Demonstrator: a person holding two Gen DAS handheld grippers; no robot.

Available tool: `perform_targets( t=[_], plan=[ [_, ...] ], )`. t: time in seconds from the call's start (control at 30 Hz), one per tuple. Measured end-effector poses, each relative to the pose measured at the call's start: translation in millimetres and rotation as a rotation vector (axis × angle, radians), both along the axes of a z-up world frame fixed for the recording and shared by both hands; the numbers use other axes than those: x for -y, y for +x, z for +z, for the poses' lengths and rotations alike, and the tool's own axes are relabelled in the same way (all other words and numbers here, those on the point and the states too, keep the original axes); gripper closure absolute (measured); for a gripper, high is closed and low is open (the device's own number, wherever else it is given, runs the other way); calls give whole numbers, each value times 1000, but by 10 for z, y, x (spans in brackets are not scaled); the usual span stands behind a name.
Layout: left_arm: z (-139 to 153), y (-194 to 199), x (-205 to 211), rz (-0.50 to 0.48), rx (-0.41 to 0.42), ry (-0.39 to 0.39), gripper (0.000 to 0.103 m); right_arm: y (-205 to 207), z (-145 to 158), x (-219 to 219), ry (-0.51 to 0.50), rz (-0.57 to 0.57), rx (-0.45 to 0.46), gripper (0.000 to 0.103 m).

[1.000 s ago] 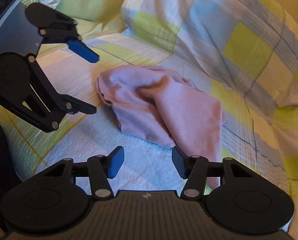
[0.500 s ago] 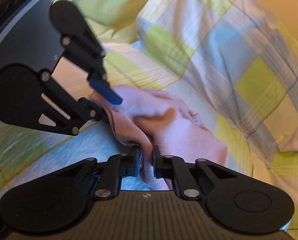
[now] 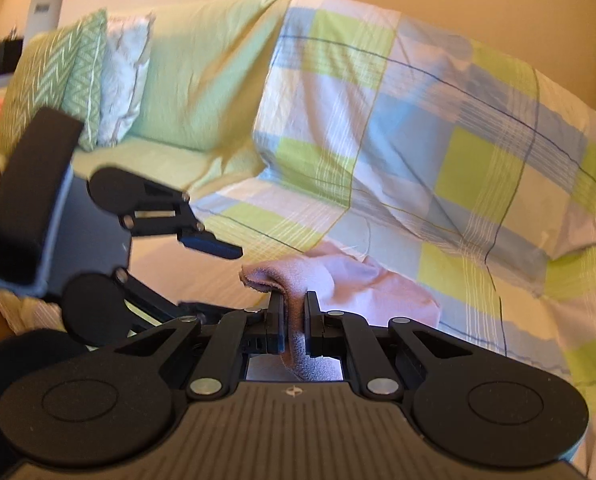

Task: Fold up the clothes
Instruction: 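Grasp the pink top with the left gripper while the right gripper grasps another edge, then lift the pink top with both grippers and shake it loose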

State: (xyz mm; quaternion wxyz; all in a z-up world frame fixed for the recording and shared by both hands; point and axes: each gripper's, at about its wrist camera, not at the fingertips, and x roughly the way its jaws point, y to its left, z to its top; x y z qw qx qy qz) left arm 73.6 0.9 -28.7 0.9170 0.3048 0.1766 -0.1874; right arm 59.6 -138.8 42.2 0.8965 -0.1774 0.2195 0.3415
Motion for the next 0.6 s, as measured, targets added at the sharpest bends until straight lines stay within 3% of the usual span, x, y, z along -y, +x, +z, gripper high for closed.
perform_targets(
  t=[0.13, 0.23, 0.3, 0.37, 0.5, 0.6],
  plan=[
    [-33, 71, 119, -20, 2, 19, 57, -145, 188, 130, 50, -2, -18, 95],
    [-76, 143, 152, -32, -20, 4, 66, -191, 260, 251, 88, -18, -41, 95],
    [-89, 185, 150, -37, -34, 1, 89, -190, 274, 320, 98, -34, -54, 95],
    [-83, 207, 124, -32, -34, -2, 100, -182, 262, 368, 100, -44, -69, 95],
    [27, 213, -6, -3, 6, -10, 103, -176, 186, 390, 98, -42, -104, 95],
    [338, 288, -77, 0, 64, 12, 103, -187, 156, 363, 125, -26, -138, 95]
  ],
)
